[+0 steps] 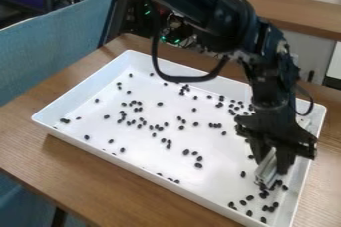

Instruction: Sweep into pile

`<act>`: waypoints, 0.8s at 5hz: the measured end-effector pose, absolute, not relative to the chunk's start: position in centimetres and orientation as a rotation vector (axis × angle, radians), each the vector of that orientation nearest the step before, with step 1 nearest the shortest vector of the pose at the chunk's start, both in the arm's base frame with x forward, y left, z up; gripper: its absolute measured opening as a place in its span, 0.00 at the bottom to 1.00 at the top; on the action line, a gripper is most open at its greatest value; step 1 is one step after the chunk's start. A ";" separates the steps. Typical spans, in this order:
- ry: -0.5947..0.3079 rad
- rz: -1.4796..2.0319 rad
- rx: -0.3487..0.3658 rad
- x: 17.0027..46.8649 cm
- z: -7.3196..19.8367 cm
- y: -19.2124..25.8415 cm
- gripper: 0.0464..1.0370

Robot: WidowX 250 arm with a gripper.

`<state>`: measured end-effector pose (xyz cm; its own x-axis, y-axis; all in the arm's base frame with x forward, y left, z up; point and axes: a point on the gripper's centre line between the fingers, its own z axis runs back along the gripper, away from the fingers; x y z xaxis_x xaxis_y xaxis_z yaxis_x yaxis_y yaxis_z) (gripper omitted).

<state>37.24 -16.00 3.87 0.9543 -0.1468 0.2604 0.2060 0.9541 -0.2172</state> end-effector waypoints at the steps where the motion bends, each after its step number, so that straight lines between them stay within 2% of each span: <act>1: -0.238 -0.159 -0.286 37.1 3.1 -17.1 0.34; 2: -0.194 -0.136 -0.334 37.8 2.7 -17.1 0.34; 3: -0.146 -0.098 -0.334 38.5 2.2 -16.1 0.34; 4: -0.059 -0.049 -0.305 39.1 1.7 -14.4 0.34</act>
